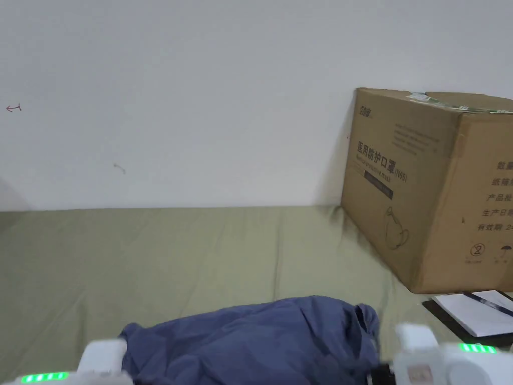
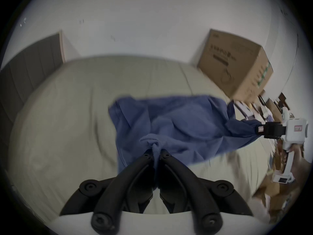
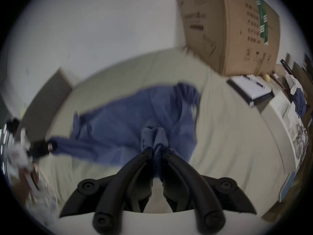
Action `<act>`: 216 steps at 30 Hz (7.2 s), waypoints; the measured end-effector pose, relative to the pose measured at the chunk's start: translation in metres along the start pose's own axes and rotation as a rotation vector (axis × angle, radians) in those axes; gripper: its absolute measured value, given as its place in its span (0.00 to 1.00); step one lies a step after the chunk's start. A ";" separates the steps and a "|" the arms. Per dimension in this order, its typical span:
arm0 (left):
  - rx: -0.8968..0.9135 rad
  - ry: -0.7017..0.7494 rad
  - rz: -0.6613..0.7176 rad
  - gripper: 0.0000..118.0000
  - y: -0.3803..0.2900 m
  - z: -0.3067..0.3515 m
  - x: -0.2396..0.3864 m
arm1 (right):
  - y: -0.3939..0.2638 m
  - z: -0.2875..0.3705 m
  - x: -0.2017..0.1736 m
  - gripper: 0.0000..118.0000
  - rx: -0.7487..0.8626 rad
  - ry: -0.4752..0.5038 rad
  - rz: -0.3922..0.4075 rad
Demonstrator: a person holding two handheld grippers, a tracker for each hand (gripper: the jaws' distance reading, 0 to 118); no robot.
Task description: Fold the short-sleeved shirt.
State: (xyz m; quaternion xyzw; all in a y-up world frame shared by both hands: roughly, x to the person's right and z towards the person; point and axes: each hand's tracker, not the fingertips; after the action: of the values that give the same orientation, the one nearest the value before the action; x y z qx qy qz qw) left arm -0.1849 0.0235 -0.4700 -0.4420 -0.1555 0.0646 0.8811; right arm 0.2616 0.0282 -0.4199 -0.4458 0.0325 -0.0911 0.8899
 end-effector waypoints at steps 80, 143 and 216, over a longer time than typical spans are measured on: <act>-0.281 0.273 -0.052 0.67 0.138 -0.156 -0.096 | -0.097 0.074 -0.105 0.00 0.392 0.106 0.228; 0.397 0.241 -0.090 0.00 0.249 0.177 -0.013 | 0.264 0.209 0.008 0.02 0.347 -0.147 -0.058; 0.027 0.122 -0.030 0.99 -0.168 0.124 -0.088 | -0.160 0.100 0.060 0.97 -0.069 -0.200 -0.028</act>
State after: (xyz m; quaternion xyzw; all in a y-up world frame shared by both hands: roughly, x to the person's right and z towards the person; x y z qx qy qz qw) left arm -0.3133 -0.0057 -0.2849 -0.4306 -0.1073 0.0264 0.8958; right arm 0.3127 0.0017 -0.2306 -0.4836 -0.0597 -0.0575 0.8714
